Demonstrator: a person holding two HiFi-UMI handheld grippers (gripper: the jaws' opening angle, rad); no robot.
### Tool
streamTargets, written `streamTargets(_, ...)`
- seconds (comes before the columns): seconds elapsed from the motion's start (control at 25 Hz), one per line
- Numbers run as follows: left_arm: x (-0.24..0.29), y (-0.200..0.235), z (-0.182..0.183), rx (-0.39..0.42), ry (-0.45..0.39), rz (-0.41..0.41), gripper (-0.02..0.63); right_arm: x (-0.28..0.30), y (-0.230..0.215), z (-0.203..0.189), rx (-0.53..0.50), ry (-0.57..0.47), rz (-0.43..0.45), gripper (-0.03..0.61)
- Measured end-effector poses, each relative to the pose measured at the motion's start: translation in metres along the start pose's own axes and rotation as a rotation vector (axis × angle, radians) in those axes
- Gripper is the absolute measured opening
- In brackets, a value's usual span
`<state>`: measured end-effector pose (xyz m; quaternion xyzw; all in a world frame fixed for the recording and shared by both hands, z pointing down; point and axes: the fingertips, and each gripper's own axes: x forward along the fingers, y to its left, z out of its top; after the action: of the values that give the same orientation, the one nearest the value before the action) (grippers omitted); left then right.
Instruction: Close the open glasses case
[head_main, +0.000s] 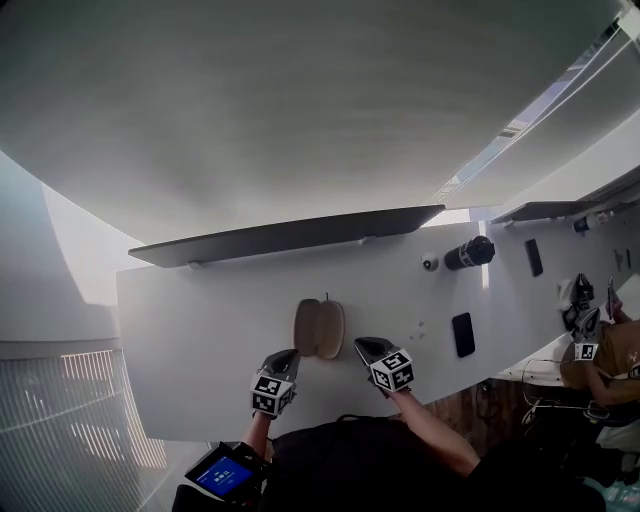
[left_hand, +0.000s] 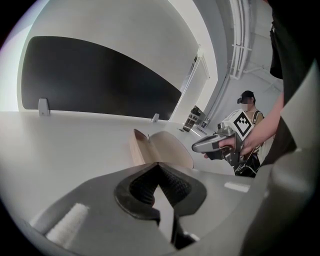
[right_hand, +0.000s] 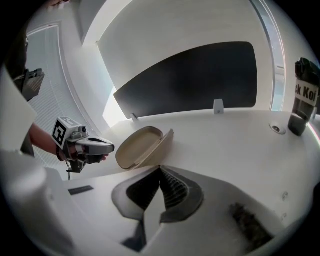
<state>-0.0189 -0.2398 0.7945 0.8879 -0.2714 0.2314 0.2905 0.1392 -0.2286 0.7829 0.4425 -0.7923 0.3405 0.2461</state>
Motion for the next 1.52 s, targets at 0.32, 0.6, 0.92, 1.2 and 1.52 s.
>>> streamTargets(0.32, 0.011, 0.008, -0.005, -0.022, 0.004, -0.006, 0.006, 0.02, -0.014, 0.006, 0.011, 0.007, 0.005, 0.006)
streamTargets(0.6, 0.01, 0.017, -0.008, -0.06, 0.018, 0.003, 0.006, 0.023, -0.014, 0.021, -0.017, -0.005, 0.006, 0.008)
streamTargets(0.92, 0.015, 0.022, -0.008, -0.075, 0.021, 0.016, 0.006, 0.031, 0.0, 0.051, -0.092, -0.038, 0.066, 0.008)
streamTargets(1.2, 0.016, 0.025, -0.011, -0.082, 0.025, 0.022, 0.006, 0.035, 0.009, 0.062, -0.106, -0.052, 0.089, 0.008)
streamTargets(1.52, 0.02, 0.026, -0.007, -0.096, 0.006, 0.024, 0.006, 0.037, 0.016, 0.078, -0.115, -0.071, 0.107, 0.006)
